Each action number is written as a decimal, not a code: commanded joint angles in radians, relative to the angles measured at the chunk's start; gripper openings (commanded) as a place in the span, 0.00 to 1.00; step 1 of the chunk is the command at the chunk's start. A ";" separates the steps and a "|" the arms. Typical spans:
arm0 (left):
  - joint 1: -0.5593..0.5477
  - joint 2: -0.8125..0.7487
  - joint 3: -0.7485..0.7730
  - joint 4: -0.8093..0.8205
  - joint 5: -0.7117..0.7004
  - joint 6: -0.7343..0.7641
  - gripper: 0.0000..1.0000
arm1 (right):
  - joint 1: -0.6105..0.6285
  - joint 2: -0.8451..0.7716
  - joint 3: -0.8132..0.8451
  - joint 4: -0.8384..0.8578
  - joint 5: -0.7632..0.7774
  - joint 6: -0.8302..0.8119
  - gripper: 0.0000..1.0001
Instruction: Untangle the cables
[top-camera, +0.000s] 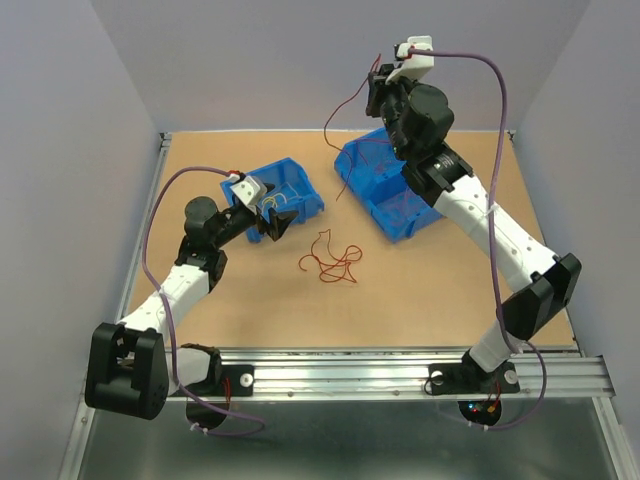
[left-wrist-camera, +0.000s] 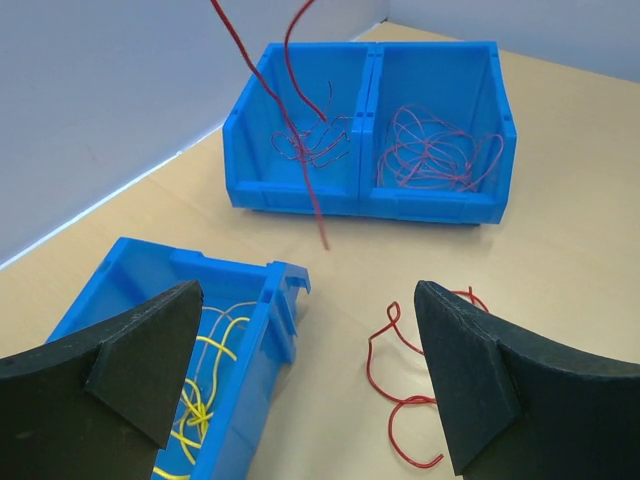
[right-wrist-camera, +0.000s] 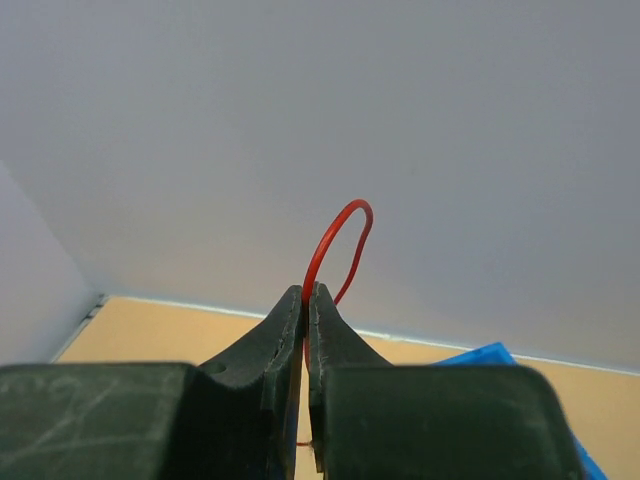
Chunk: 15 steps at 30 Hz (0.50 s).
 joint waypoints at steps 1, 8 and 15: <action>-0.004 -0.035 -0.010 0.057 0.000 -0.006 0.98 | -0.068 0.056 0.102 0.042 -0.063 0.069 0.00; -0.004 -0.024 -0.006 0.057 0.004 -0.006 0.98 | -0.198 0.201 0.176 0.042 -0.140 0.175 0.01; -0.004 -0.006 0.000 0.054 0.000 -0.009 0.99 | -0.291 0.203 0.080 0.058 -0.137 0.257 0.01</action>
